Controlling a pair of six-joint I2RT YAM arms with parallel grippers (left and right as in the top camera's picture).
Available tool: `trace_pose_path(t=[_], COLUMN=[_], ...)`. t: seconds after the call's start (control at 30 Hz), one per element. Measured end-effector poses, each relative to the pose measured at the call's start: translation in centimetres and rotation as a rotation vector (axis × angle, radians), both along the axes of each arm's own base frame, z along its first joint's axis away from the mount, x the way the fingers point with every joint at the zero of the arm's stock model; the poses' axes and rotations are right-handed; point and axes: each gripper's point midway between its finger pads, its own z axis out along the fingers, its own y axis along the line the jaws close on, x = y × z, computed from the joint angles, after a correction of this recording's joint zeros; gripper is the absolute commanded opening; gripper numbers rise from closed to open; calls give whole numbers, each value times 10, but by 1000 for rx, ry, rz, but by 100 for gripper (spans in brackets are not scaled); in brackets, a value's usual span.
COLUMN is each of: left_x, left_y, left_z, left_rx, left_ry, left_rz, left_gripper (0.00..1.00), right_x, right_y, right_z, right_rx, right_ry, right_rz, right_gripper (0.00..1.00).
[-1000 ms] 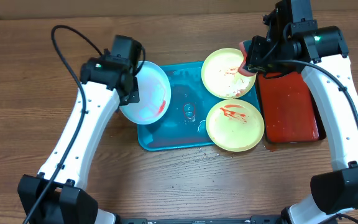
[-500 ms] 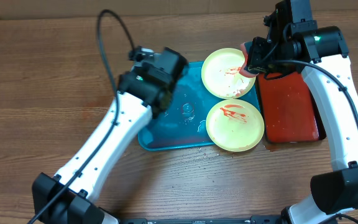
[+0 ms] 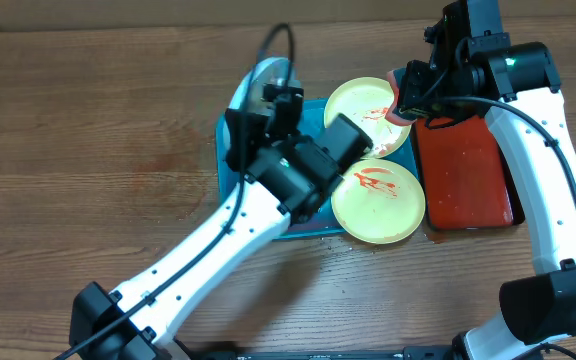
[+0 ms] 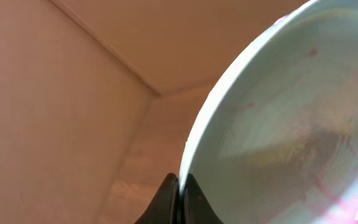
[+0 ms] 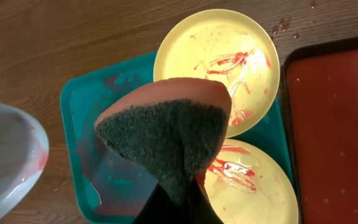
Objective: Clean dirty plates on tray and stack at the side
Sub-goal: 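Carry the white plate left off the tray and lower it onto the table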
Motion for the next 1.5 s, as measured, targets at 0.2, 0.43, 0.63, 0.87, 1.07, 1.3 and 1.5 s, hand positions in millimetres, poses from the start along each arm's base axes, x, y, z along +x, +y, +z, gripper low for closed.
trace_pose_path(t=[0.2,0.43,0.63,0.87,1.07,1.3,1.5], left_x=[-7,-1,14,32,39,24,16], left_y=[-9,-9,5,47,125,223,262], left_z=[12,-7,-62,-107,-119,-132,-175], left_rx=[43,-33,-299,-649,-942,-1131,-1212], left_ry=[-57,26,275,519,541,455,493], left_rz=[-11,-32,-41,-42,54,273,417], left_gripper=[4,4,4,4,4,4,4], right_x=[0,-2,-2,-2,-4,-4,-4], right_y=[0,0,0,0,-1,-1,-1], right_z=[0,-1,-1,-1,-2,-2,-2], right_rx=[-1,-2,-2,-2,-3,-3,-3], right_ry=[1,7,10,10,16,16,17], right_rz=[0,0,0,0,0,0,0], right_gripper=[4,4,4,4,4,4,4])
